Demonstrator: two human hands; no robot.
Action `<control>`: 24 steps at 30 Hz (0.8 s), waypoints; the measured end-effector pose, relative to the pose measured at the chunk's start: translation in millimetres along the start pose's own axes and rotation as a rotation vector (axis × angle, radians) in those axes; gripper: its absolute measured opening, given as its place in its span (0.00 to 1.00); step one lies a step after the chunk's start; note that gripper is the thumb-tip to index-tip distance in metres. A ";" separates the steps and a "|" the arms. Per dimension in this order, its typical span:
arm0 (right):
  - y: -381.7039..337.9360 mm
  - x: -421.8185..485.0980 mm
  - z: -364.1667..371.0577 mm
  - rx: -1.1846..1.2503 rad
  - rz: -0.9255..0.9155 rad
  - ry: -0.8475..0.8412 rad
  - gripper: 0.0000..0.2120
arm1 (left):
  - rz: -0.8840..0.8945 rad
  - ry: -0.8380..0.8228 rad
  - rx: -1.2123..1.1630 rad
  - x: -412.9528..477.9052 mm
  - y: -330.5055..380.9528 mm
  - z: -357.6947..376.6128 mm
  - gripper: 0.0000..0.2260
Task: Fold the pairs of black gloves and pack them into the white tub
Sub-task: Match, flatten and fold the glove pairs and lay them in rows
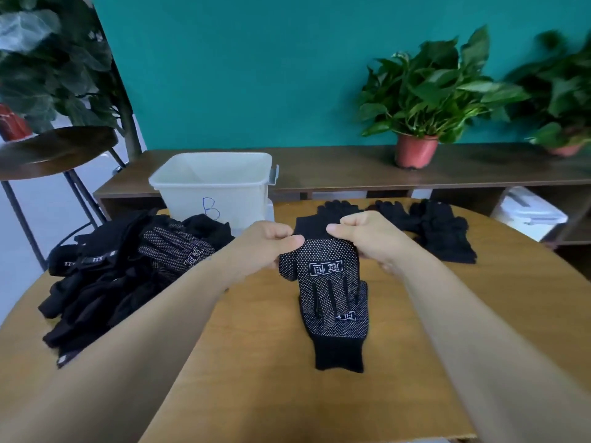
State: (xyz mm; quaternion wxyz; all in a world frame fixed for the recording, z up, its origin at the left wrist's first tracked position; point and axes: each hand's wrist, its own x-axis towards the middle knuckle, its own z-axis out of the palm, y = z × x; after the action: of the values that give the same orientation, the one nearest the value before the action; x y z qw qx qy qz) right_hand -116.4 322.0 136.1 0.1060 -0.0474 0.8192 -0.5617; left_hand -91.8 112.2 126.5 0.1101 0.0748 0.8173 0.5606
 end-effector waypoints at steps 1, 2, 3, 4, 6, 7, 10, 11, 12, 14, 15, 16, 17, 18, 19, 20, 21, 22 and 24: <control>6.0 4.0 -4.9 0.002 0.014 0.013 0.16 | -0.008 -0.006 0.000 7.9 -0.9 4.5 0.12; 11.0 7.4 -9.6 0.001 0.033 0.019 0.16 | -0.015 -0.010 0.007 16.6 -1.5 8.9 0.11; 15.9 11.9 -14.1 0.006 0.048 0.024 0.16 | -0.023 -0.013 0.016 25.6 -3.4 12.9 0.12; 20.7 17.1 -18.5 0.012 0.064 0.027 0.15 | -0.030 -0.019 0.021 35.2 -5.3 16.5 0.12; 29.5 29.2 -26.8 0.024 0.088 0.041 0.13 | -0.039 -0.038 0.033 54.0 -7.5 21.9 0.14; 32.9 35.3 -30.2 0.028 0.103 0.056 0.11 | -0.044 -0.047 0.042 63.5 -7.8 24.0 0.15; 41.1 54.6 -39.2 0.046 0.145 0.086 0.07 | -0.050 -0.059 0.052 91.7 -5.6 27.7 0.13; 42.6 61.2 -41.8 0.050 0.155 0.095 0.08 | -0.050 -0.063 0.053 100.4 -4.4 28.1 0.12; 41.9 66.8 -44.1 0.050 0.167 0.105 0.09 | -0.051 -0.065 0.051 108.9 -3.2 28.1 0.11; 40.0 76.2 -48.0 0.061 0.176 0.142 0.16 | -0.049 -0.058 0.044 122.5 -0.9 27.2 0.10; 38.4 79.3 -49.4 0.062 0.178 0.153 0.17 | -0.044 -0.052 0.042 127.7 -0.1 26.4 0.10; 37.6 81.2 -50.6 0.062 0.173 0.159 0.17 | -0.037 -0.048 0.046 131.4 0.4 25.7 0.09; 39.7 82.9 -51.6 0.056 0.168 0.158 0.15 | -0.031 -0.048 0.048 133.6 0.0 25.5 0.09; 41.4 82.0 -51.2 0.053 0.170 0.146 0.10 | -0.028 -0.054 0.051 133.8 -1.5 25.8 0.10; 44.2 80.2 -49.9 0.053 0.174 0.140 0.09 | -0.028 -0.063 0.057 132.9 -5.0 26.4 0.11; 48.2 77.8 -47.7 0.056 0.180 0.137 0.11 | -0.032 -0.073 0.061 130.3 -9.5 27.5 0.12; 53.3 74.6 -44.2 0.053 0.197 0.132 0.10 | -0.038 -0.083 0.066 126.7 -15.4 29.7 0.13; 57.5 69.2 -39.6 0.052 0.210 0.127 0.08 | -0.041 -0.095 0.072 122.1 -21.8 32.4 0.14; 63.6 60.0 -31.9 0.051 0.236 0.119 0.09 | -0.035 -0.115 0.094 113.4 -32.1 36.8 0.14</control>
State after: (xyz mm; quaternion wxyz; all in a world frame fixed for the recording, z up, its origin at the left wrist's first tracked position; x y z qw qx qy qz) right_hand -179.4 362.4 80.7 0.1236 0.0853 0.8093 -0.5678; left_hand -191.5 161.7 72.9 0.1631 0.0979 0.8363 0.5143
